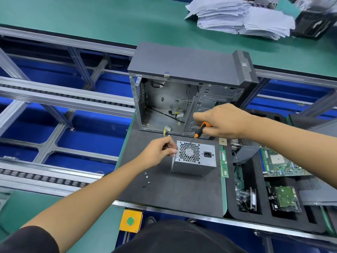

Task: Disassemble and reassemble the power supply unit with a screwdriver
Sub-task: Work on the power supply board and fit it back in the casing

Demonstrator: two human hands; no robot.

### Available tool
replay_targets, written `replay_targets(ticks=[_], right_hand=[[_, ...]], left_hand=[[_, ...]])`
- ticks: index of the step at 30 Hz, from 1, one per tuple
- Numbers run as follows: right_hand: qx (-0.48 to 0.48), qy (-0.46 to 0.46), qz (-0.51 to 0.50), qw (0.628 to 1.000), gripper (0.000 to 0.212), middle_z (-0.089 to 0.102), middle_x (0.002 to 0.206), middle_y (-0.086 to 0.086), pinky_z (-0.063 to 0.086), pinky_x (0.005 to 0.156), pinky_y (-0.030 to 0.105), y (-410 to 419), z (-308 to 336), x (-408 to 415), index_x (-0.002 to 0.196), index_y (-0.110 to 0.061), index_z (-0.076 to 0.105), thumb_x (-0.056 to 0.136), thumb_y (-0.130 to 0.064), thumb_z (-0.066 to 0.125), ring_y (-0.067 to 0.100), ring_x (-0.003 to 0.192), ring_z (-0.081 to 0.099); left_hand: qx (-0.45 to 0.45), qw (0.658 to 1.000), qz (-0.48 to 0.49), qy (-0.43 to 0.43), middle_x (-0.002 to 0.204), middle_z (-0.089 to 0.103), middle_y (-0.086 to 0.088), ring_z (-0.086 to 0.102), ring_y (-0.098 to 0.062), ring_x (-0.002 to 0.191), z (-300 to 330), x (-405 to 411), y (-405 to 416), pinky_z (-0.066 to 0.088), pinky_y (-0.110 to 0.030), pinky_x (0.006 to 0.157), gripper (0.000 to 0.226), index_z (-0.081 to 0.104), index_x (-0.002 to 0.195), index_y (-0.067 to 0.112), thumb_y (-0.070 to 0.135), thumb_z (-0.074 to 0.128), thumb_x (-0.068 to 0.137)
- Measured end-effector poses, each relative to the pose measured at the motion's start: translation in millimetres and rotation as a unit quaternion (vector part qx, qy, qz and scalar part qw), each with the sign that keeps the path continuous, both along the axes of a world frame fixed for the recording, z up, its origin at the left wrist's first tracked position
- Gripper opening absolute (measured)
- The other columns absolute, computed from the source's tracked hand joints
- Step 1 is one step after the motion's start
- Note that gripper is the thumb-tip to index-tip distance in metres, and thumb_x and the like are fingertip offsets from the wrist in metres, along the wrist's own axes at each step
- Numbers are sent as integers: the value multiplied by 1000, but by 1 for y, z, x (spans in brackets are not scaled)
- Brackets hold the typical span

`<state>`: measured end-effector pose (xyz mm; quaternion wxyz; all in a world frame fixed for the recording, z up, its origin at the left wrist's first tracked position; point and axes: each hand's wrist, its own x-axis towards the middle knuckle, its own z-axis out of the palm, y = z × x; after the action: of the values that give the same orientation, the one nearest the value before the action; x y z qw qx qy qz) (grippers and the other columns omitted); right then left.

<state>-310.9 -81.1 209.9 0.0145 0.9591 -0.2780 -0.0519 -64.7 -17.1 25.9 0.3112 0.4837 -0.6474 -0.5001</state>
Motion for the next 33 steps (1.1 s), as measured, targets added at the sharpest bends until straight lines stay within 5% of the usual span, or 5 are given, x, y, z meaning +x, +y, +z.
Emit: replay_targets(ticks=[11, 18, 22, 26, 33], right_hand=[[4, -12, 15, 1000, 22, 45, 61, -6, 24, 49, 32, -19, 4, 10, 86, -37, 20, 85, -35, 42, 16, 54, 42], [8, -5, 56, 998, 10, 41, 60, -7, 21, 48, 29, -32, 4, 11, 84, -35, 25, 83, -41, 33, 7, 53, 38], [0, -9, 71, 997, 15, 48, 66, -3, 25, 49, 32, -39, -3, 20, 85, -30, 27, 87, -38, 40, 23, 59, 45], [8, 6, 62, 998, 22, 44, 66, -5, 30, 51, 34, -47, -10, 31, 86, -29, 28, 92, -33, 49, 25, 62, 47], [35, 30, 51, 998, 15, 49, 66, -4, 28, 51, 33, -54, -26, 43, 90, -27, 35, 94, -33, 48, 25, 62, 50]], left_hand=[[-46, 999, 22, 8, 79, 74, 3, 71, -10, 75, 13, -23, -19, 51, -16, 72, 8, 63, 91, 15, 11, 70, 94], [-38, 999, 21, -1, 82, 75, 2, 72, -15, 77, 9, -26, -32, 56, -34, 79, 13, 63, 91, 20, 9, 66, 96], [-64, 997, 18, -47, 81, 72, 10, 66, -7, 74, 11, -30, -40, 52, -31, 73, 31, 61, 82, 40, 12, 68, 93], [-89, 988, 50, -119, 87, 71, 19, 60, -5, 88, 5, -29, -51, 49, -37, 77, 24, 66, 83, 43, 21, 72, 90], [-3, 991, 44, -125, 87, 74, 10, 66, -17, 91, -8, -25, -51, 50, -51, 89, 16, 69, 77, 36, 24, 77, 86]])
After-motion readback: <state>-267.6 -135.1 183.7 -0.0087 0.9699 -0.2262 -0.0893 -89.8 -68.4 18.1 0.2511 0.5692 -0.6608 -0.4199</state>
